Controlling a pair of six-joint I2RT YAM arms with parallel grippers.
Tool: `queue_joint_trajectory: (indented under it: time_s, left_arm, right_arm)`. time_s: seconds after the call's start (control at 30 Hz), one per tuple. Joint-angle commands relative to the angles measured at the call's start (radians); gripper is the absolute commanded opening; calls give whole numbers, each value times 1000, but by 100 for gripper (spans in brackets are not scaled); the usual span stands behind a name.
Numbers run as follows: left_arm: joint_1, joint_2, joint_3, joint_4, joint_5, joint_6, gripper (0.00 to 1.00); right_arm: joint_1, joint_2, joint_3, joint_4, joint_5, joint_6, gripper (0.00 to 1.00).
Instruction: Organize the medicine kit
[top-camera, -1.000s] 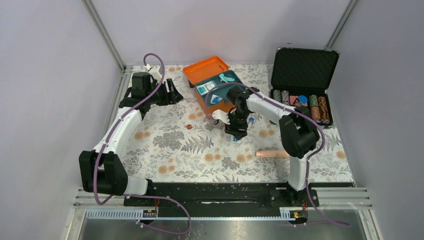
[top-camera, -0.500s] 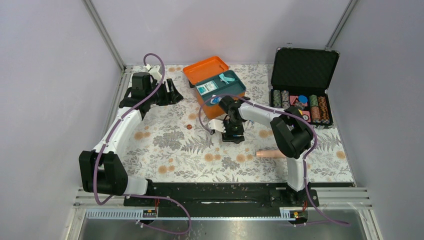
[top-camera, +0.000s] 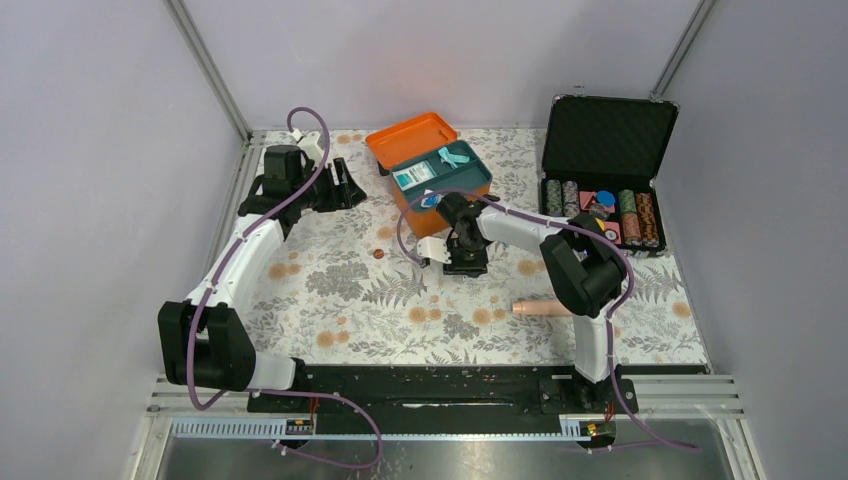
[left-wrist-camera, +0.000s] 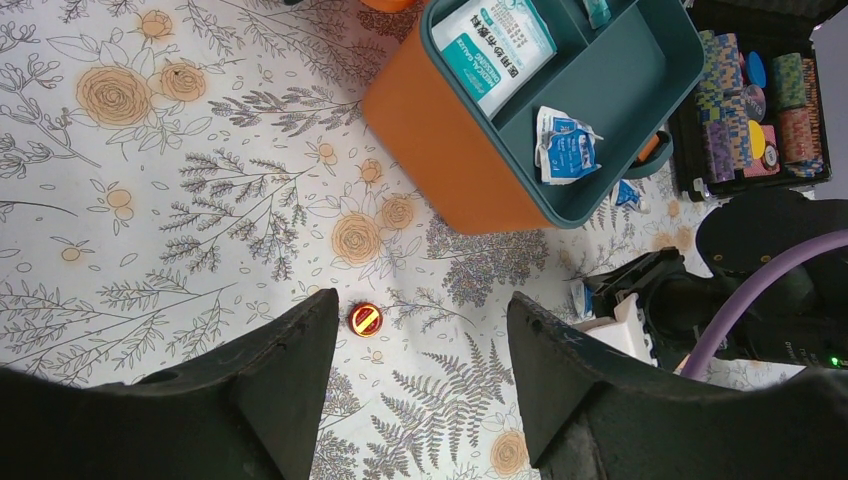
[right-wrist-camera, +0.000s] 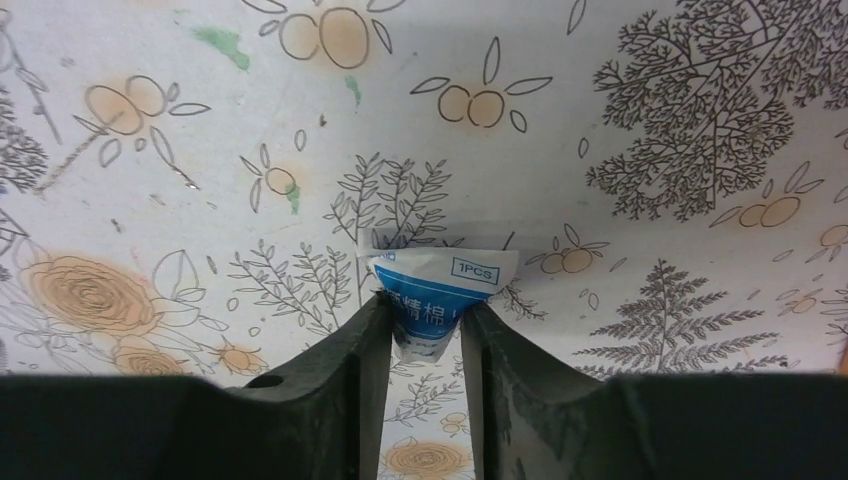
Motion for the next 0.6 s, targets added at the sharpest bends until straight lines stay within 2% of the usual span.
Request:
queue_joint_trajectory:
  time_s: [0.0, 0.2, 0.33, 0.57]
  left_arm:
    - [5, -17, 4, 26, -1, 0, 62]
    - [5, -1, 22, 21, -1, 0, 62]
    - [5, 10, 32, 20, -2, -1, 62]
    - [5, 24, 55, 18, -1, 1, 62]
  right_arm:
    - [7, -48, 11, -59, -90, 53, 36]
    - [1, -163, 90, -115, -152, 92, 34]
    - [-36, -223, 147, -112, -189, 46, 34]
    - [-100, -187, 388, -79, -196, 10, 33]
